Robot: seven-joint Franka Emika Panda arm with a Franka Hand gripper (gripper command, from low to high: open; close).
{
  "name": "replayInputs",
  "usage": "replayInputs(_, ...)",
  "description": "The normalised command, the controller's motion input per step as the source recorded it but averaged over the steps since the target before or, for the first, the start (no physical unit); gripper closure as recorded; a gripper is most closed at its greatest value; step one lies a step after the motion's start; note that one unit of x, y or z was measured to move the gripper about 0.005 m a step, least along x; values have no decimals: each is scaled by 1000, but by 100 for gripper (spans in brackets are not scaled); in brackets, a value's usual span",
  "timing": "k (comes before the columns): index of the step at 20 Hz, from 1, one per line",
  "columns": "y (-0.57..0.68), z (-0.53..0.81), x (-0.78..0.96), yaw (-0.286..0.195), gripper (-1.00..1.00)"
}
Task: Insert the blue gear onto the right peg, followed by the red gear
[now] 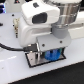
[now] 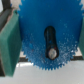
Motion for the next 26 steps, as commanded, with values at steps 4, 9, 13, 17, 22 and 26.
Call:
replayInputs(4,118,351,-99,0,-100)
replayInputs(9,89,427,-270,0,-100)
replayInputs(13,183,282,-439,0,-100)
replayInputs(17,216,187,-648,0,-100)
replayInputs(22,131,22,-792,0,-100)
replayInputs(26,230,-9,-764,0,-100)
